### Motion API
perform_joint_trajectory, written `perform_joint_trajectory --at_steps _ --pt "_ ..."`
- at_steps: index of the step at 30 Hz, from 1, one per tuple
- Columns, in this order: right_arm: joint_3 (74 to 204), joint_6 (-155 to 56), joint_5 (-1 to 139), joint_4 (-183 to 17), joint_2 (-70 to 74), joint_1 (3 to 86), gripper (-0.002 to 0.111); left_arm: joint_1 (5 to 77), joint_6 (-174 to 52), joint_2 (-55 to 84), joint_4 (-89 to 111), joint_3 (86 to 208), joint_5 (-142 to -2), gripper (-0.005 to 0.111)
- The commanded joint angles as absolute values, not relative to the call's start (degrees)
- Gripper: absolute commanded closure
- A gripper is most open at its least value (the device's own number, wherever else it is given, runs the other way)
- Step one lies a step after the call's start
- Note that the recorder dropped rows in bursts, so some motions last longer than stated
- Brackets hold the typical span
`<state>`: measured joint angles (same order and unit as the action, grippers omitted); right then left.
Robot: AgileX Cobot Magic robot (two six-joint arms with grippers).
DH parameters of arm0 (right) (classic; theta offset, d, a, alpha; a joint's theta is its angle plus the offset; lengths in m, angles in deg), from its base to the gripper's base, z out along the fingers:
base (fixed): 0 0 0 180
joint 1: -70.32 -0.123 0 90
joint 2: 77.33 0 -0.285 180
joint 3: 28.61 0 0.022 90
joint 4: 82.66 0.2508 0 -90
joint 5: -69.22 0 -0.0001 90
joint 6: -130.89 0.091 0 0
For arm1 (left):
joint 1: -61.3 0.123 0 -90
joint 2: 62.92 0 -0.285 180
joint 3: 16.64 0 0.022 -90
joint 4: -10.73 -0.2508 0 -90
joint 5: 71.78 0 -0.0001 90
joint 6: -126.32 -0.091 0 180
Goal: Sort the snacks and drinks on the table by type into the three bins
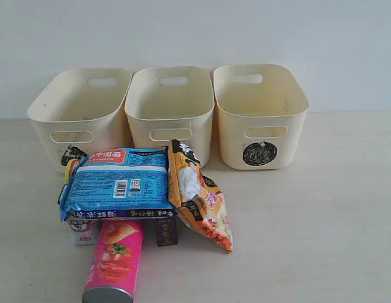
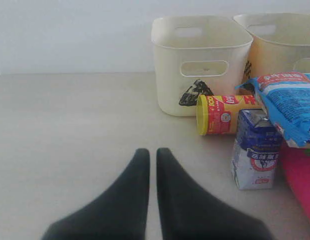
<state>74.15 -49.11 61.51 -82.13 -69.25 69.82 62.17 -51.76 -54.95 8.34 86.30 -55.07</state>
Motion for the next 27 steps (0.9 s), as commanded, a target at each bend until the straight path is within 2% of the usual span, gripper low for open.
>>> perform_joint_trajectory --at_steps 1,10,13,23,27 --pt "74.2 -48.3 68.5 -81.2 -69.5 69.8 0.108 62.0 -51.9 -55.1 8.8 86.1 -55.0 0.102" --pt "74.2 -35.4 86.6 -79.6 -69.5 69.8 0.108 62.0 -51.9 -55.1 8.8 86.1 -55.0 0.102" --pt "74.4 -35.5 88.1 -80.7 -68.9 69.8 0.108 62.0 -51.9 -55.1 8.8 86.1 -55.0 0.102" --pt "87.2 -33.2 91.2 -87.3 -52.2 69.8 0.108 62.0 -51.9 -55.1 8.8 86.1 -55.0 0.102" --pt "91.1 -33.7 97.3 -89.3 -42.7 69.8 0.108 62.0 -51.9 -55.1 8.8 86.1 -55.0 0.102"
